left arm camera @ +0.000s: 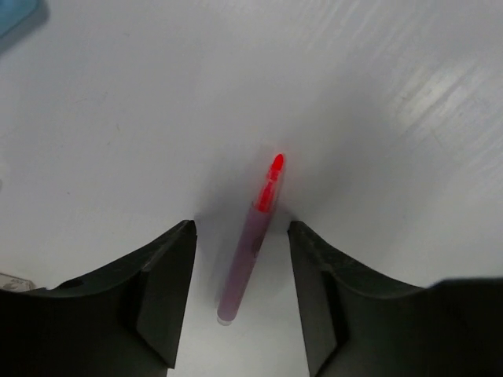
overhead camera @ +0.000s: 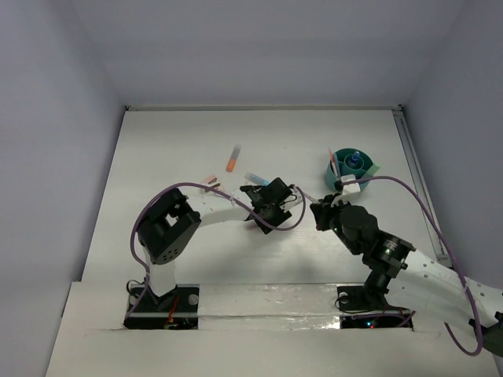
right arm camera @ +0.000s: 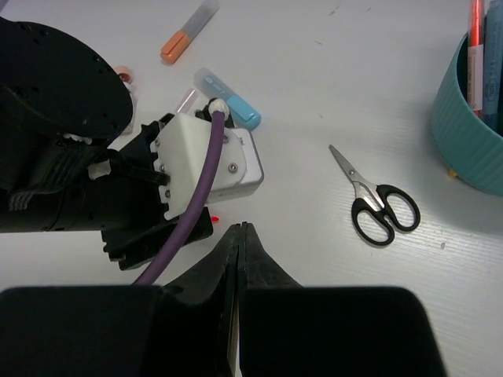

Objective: Sort the stationery into containers
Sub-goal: Pick up the pen from the center of the board.

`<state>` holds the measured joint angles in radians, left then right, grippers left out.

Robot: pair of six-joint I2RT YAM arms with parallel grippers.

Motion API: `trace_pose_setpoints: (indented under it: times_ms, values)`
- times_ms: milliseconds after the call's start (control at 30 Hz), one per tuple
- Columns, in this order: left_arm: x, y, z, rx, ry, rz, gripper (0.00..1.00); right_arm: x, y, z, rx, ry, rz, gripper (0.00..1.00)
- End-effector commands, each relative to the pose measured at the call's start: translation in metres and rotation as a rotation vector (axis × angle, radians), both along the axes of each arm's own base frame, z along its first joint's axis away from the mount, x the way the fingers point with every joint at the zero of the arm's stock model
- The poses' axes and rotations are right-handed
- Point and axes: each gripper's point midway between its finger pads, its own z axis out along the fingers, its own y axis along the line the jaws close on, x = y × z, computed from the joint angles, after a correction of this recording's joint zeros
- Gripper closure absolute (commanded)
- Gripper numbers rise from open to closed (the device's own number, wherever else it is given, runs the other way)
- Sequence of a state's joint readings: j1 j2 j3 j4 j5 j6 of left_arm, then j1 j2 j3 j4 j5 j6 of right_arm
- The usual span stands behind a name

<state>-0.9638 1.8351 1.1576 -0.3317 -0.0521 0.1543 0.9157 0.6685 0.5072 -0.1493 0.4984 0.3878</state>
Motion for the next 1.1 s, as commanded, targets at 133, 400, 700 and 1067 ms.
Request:
trace_pose_setpoints:
  times_ms: [133,400,700,1067]
  values:
    - [-0.016,0.031,-0.003,0.047,0.035,0.081,0.36,0.004,0.013,0.012,0.02,-0.026,0.043,1.0]
    - [-0.02,0.036,-0.008,0.062,0.047,0.086,0.44,0.004,0.016,0.011,0.017,-0.021,0.053,1.0]
    - [-0.022,0.036,-0.031,0.091,0.116,0.071,0.69,0.001,0.017,0.014,0.027,-0.026,0.068,1.0]
    - [0.001,0.04,0.05,-0.089,-0.091,0.212,1.0,0.0,0.005,0.029,0.064,-0.047,0.023,0.63]
